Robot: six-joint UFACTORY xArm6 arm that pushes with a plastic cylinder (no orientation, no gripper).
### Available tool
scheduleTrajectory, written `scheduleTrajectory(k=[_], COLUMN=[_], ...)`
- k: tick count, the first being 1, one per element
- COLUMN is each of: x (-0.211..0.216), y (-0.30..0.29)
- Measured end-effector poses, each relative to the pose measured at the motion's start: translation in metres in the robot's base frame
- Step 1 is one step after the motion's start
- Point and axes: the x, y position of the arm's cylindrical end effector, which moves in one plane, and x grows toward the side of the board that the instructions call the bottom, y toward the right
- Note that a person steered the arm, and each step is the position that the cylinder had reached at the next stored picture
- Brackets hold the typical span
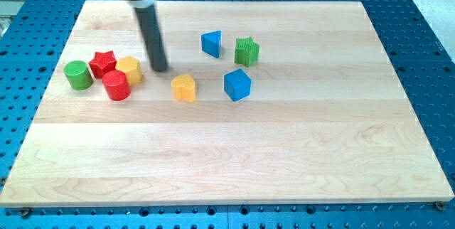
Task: Move the yellow heart closely to the red circle
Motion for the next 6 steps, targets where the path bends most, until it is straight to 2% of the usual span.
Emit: scheduleTrajectory(k=[1,2,3,4,5,6], x=[0.012,0.043,0.057,0.063,0.073,0.073], y=[0.083,0.072,0.018,0.008,0.074,0.03])
